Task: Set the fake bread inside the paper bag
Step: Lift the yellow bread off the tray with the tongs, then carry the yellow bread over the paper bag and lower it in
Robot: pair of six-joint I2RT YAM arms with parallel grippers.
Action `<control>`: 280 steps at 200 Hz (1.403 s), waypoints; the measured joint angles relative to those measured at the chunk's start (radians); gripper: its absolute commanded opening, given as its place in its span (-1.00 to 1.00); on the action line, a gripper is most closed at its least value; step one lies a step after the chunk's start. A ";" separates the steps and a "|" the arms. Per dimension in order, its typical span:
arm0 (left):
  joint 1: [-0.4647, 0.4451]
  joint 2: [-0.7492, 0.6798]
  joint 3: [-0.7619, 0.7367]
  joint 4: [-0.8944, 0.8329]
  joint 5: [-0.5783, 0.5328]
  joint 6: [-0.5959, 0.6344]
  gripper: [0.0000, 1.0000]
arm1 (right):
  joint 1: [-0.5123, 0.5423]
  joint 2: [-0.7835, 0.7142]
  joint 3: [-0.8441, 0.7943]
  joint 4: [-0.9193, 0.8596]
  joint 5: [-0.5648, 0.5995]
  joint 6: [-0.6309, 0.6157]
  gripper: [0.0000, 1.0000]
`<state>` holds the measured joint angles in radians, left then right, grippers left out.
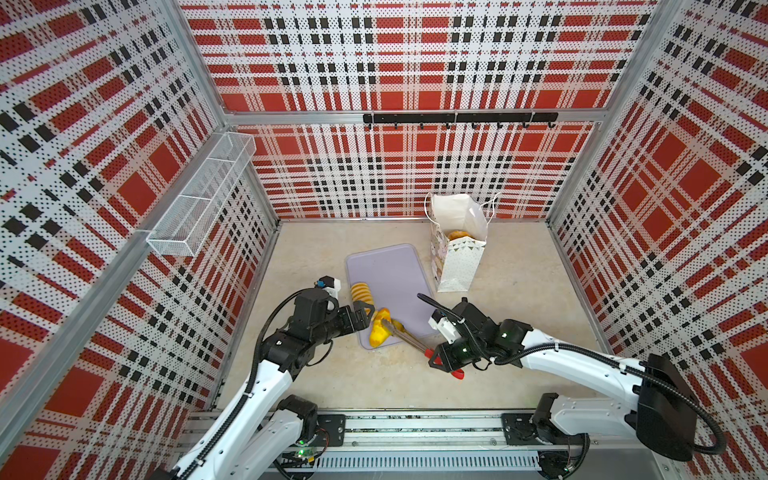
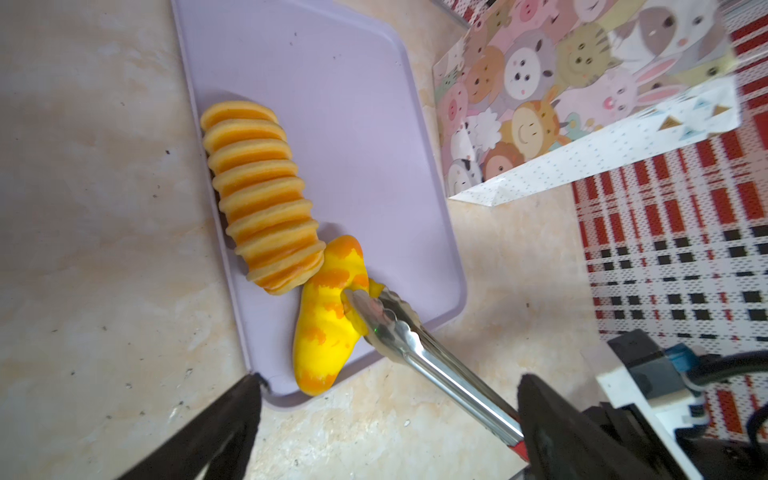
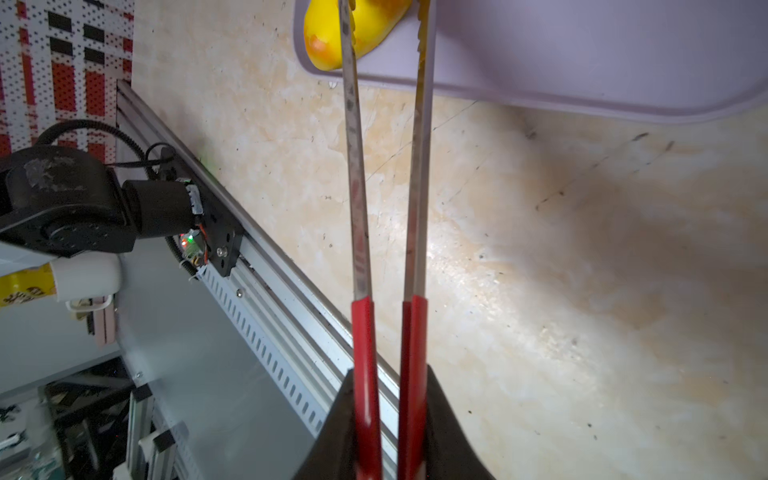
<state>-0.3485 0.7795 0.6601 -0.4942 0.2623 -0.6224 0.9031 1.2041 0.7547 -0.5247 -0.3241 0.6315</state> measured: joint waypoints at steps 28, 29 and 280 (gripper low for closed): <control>0.000 -0.040 -0.004 0.102 0.033 -0.041 0.96 | -0.002 -0.099 -0.026 0.001 0.105 -0.021 -0.57; 0.000 -0.040 -0.005 0.108 0.035 -0.044 0.96 | -0.002 -0.101 -0.026 0.002 0.108 -0.022 -0.57; -0.244 -0.005 -0.281 0.919 -0.176 0.021 0.96 | -0.002 -0.362 -0.067 0.463 0.510 -0.424 -0.62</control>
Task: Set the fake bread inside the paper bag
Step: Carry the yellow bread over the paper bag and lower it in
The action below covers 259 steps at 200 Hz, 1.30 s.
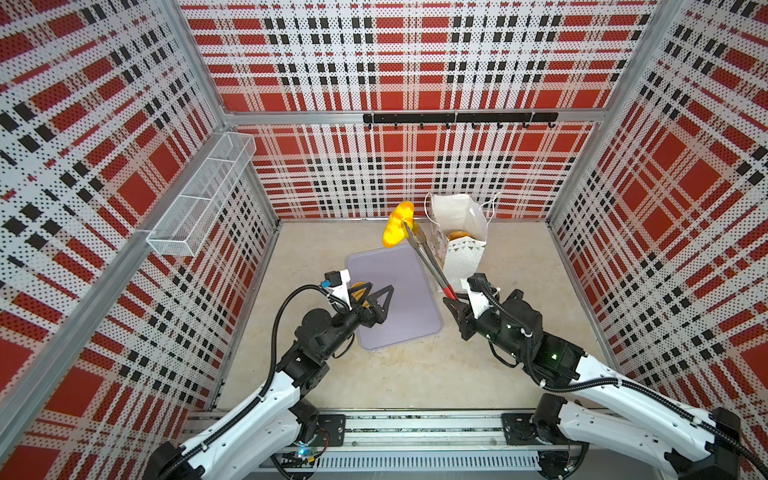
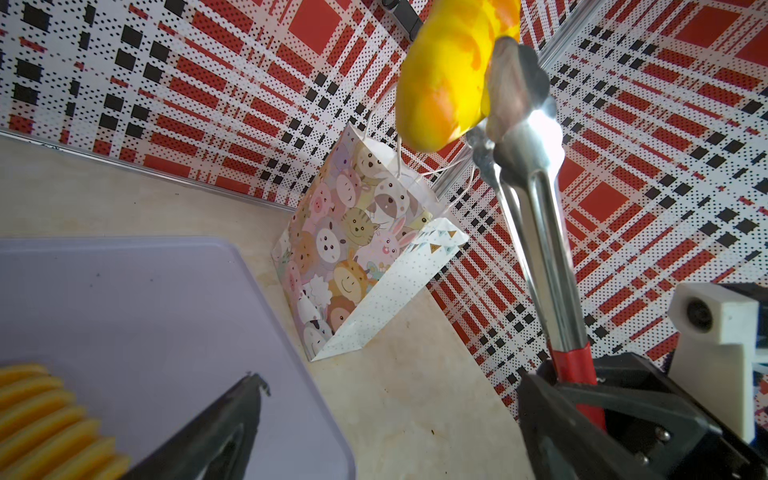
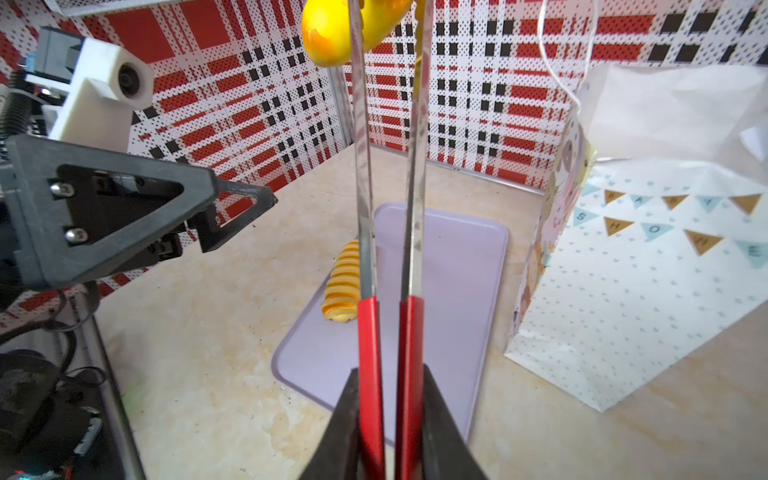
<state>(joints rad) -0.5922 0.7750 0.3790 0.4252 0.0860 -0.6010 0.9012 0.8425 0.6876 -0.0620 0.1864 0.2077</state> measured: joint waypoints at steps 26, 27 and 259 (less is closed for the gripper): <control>-0.024 -0.010 -0.042 0.036 0.015 0.029 0.96 | 0.000 -0.056 -0.018 0.008 0.042 -0.020 -0.62; -0.026 -0.012 -0.043 0.038 0.015 0.030 0.96 | 0.000 -0.058 -0.018 0.008 0.038 -0.020 -0.62; -0.076 -0.086 -0.071 0.074 -0.064 0.079 0.96 | -0.008 0.185 0.011 -0.043 0.700 -0.063 -0.51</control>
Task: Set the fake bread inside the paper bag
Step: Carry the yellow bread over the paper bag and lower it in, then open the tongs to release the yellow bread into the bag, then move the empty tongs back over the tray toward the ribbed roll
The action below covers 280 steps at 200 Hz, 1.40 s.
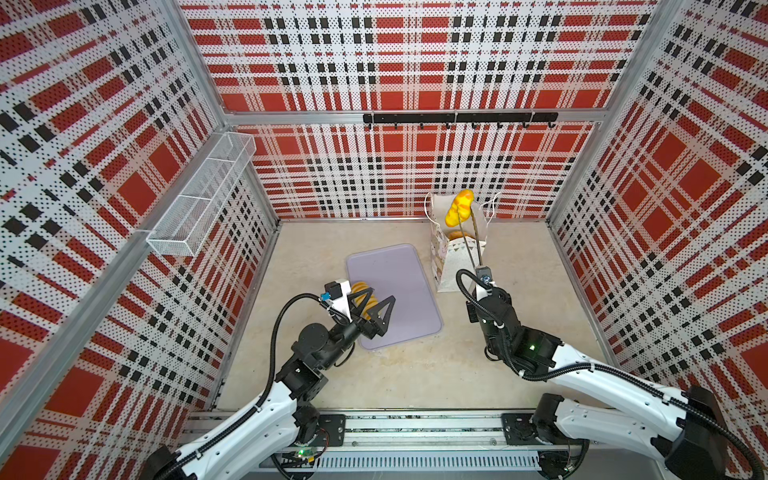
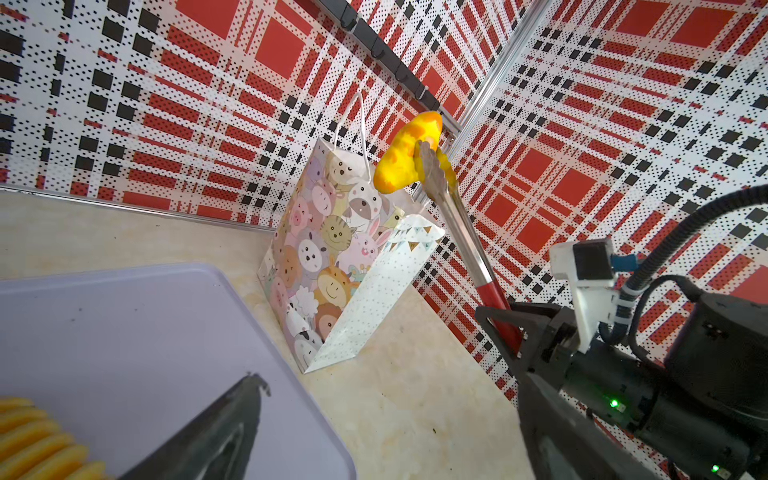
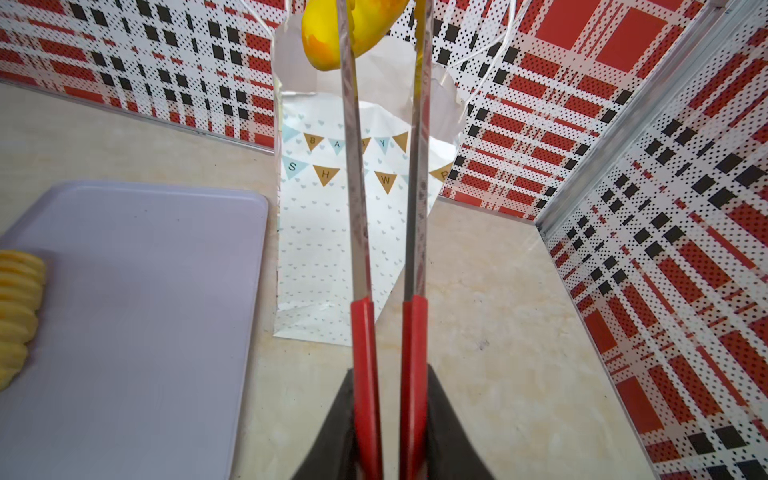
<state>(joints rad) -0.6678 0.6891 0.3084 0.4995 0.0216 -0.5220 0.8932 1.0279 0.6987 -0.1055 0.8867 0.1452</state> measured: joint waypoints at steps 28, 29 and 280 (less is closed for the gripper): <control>0.000 -0.006 0.000 0.000 -0.002 0.005 0.96 | -0.005 0.039 0.018 -0.006 0.006 -0.002 -0.44; 0.000 -0.006 0.000 0.000 -0.002 0.005 0.96 | -0.005 0.040 0.019 -0.006 0.006 -0.002 -0.43; -0.001 0.035 0.001 -0.024 -0.056 0.013 0.96 | -0.015 -0.227 -0.061 -0.013 -0.176 0.026 -0.41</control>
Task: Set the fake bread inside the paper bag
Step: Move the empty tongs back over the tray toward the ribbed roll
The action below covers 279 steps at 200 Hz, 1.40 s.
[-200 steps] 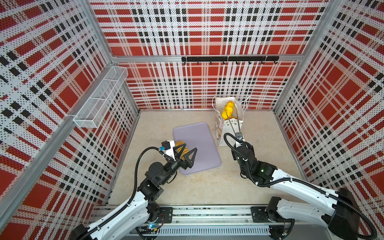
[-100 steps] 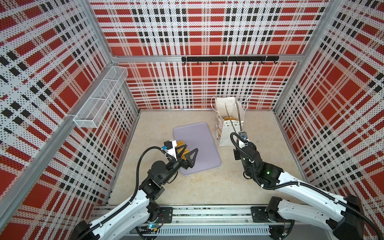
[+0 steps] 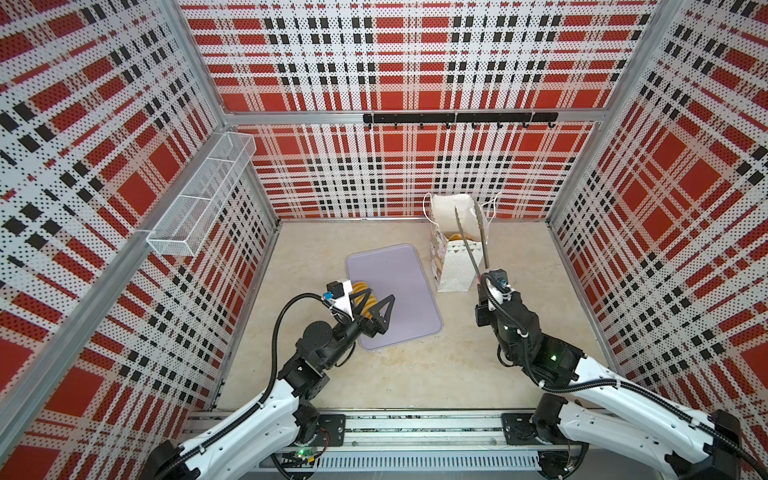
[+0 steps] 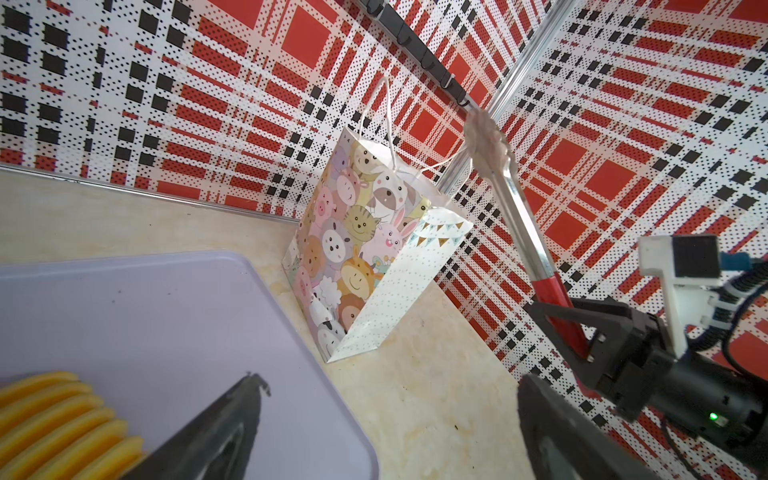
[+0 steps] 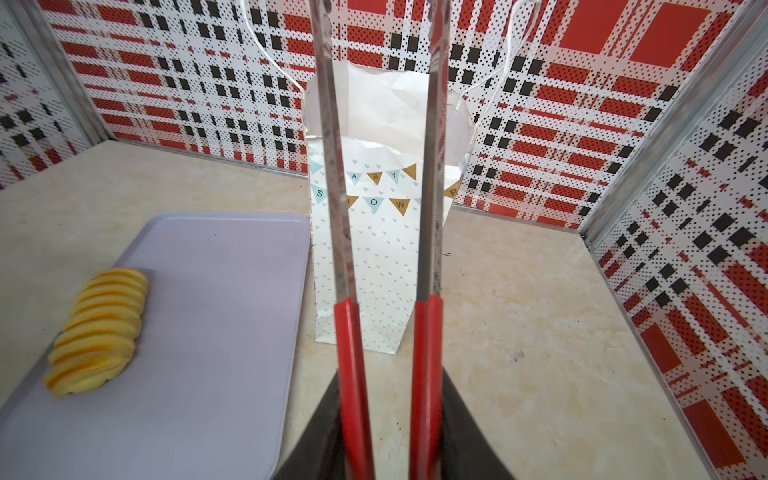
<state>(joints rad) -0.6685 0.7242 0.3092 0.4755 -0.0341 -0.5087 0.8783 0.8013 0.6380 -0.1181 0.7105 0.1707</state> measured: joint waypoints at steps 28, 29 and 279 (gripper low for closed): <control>0.000 0.000 0.001 -0.022 -0.033 0.000 0.96 | 0.000 -0.098 -0.032 0.006 -0.081 0.004 -0.46; 0.000 0.000 0.001 -0.023 -0.034 0.000 0.96 | 0.000 -0.103 -0.034 0.006 -0.086 0.004 -0.46; 0.686 0.031 0.146 -0.564 0.344 -0.241 0.96 | 0.011 0.394 0.118 -0.247 -0.765 0.059 -0.35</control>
<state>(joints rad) 0.0170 0.7547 0.4557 -0.0883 0.3099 -0.7494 0.8898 1.1954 0.7559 -0.3653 -0.0547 0.2295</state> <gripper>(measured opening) 0.982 0.324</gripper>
